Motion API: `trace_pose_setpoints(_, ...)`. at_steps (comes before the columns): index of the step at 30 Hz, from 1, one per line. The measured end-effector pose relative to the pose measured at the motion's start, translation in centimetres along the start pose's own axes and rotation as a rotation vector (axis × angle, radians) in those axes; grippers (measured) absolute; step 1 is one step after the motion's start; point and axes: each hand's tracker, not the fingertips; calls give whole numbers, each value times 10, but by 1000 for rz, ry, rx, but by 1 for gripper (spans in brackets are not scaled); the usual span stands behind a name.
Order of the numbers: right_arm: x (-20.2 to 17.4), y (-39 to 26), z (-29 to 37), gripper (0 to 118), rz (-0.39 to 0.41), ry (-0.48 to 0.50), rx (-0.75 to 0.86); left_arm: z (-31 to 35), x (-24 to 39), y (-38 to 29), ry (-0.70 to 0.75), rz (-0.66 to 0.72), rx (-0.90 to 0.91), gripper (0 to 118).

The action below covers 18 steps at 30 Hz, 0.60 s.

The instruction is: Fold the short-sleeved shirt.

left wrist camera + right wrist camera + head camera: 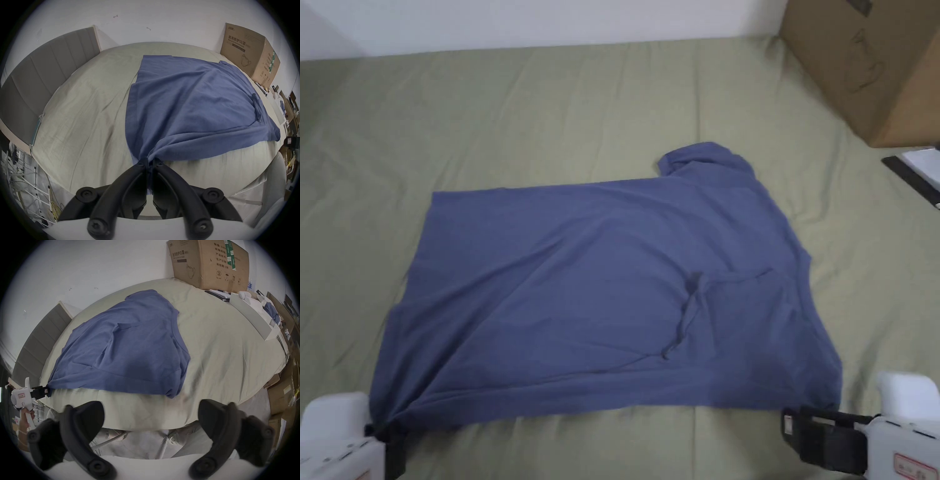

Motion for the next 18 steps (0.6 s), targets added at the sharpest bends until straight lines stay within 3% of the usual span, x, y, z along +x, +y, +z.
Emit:
trace_pose_setpoints(3,5,11,-8,112,25,-27,7,2,-8,2,-14,50,5,4)
trace_pose_setpoints(8,7,26,-39,96,93,-42,-32,1,-13,9,-18,100,6,4)
trace_pose_setpoints(10,7,29,-52,38,57,-76,-121,2,-9,11,-16,101,3,4)
trace_pose_setpoints(11,7,28,-53,16,65,-54,-91,2,-8,11,-13,97,1,4)
trace_pose_setpoints(14,5,24,-43,7,87,-37,-69,2,-6,11,-5,88,0,4)
trace_pose_setpoints(18,13,27,-38,5,54,-23,-75,3,-7,12,-1,74,-2,4)
